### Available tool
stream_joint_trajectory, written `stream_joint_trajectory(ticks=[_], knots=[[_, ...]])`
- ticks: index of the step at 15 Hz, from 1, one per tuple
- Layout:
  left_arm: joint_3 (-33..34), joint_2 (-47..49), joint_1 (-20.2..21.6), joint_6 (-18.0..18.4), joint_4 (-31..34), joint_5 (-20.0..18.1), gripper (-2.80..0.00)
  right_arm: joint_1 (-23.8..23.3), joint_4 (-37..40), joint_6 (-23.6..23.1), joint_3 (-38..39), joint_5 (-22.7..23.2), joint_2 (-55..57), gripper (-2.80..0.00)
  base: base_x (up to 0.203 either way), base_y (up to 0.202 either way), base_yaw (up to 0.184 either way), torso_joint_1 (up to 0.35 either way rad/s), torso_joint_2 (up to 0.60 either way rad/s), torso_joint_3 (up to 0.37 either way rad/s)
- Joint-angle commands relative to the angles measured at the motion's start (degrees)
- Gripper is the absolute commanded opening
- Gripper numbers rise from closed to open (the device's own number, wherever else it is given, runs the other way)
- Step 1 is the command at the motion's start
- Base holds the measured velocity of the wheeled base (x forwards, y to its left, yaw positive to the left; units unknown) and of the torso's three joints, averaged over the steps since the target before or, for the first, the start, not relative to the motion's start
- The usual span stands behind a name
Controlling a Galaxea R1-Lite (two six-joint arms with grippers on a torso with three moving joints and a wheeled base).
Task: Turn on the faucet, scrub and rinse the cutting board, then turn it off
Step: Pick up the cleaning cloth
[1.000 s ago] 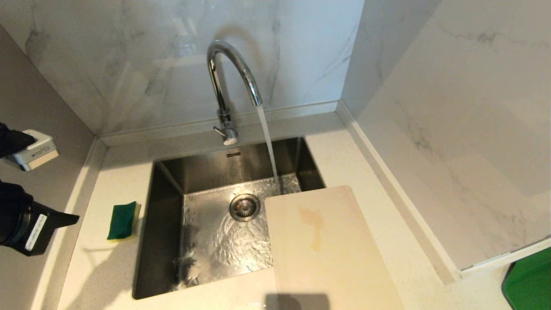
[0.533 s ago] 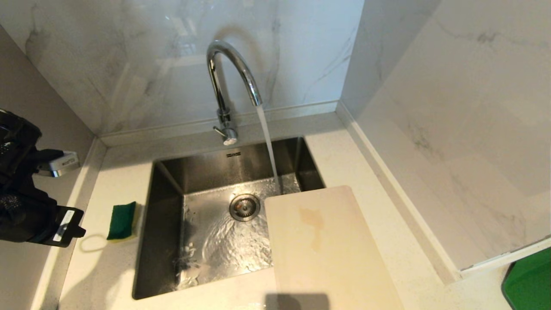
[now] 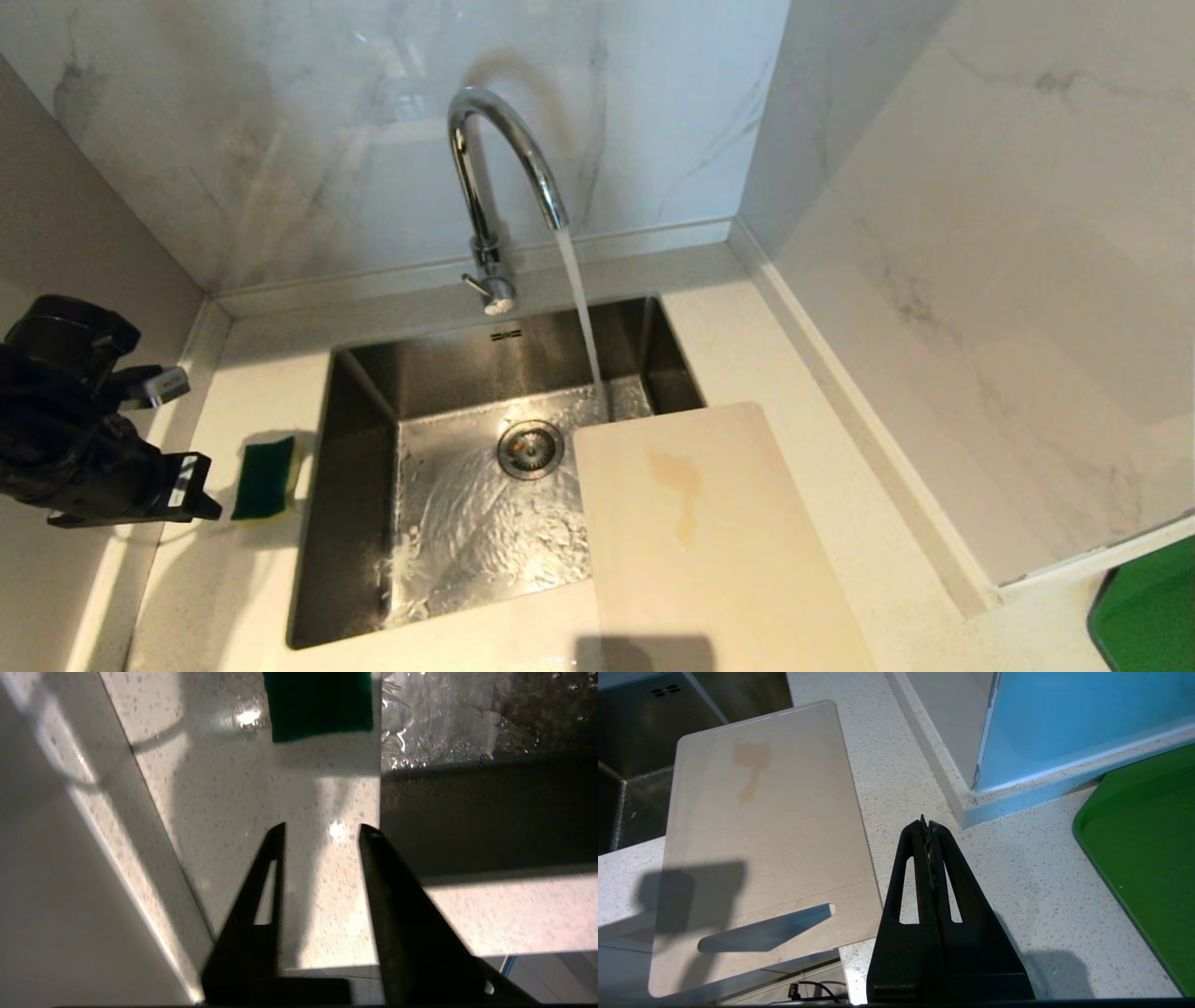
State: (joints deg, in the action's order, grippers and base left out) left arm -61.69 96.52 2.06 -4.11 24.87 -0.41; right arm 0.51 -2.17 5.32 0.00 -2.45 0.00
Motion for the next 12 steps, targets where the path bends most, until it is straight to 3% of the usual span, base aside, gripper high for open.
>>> stream_joint_trajectory(ticks=[1, 7, 12], knots=[[-0.1, 4.9, 0.7, 0.3, -1.4, 0.0, 0.00, 0.0, 0.0, 0.0, 0.0, 0.0, 0.1, -2.80, 0.000, 0.000, 0.000, 0.000, 0.00, 0.000], [-0.5, 6.0, 0.8, 0.2, -3.5, -4.2, 0.00, 0.0, 0.0, 0.0, 0.0, 0.0, 0.0, -2.80, 0.000, 0.000, 0.000, 0.000, 0.00, 0.000], [-0.9, 9.2, 1.7, -0.4, -7.7, -5.1, 0.00, 0.0, 0.0, 0.0, 0.0, 0.0, 0.1, -2.80, 0.000, 0.000, 0.000, 0.000, 0.00, 0.000]])
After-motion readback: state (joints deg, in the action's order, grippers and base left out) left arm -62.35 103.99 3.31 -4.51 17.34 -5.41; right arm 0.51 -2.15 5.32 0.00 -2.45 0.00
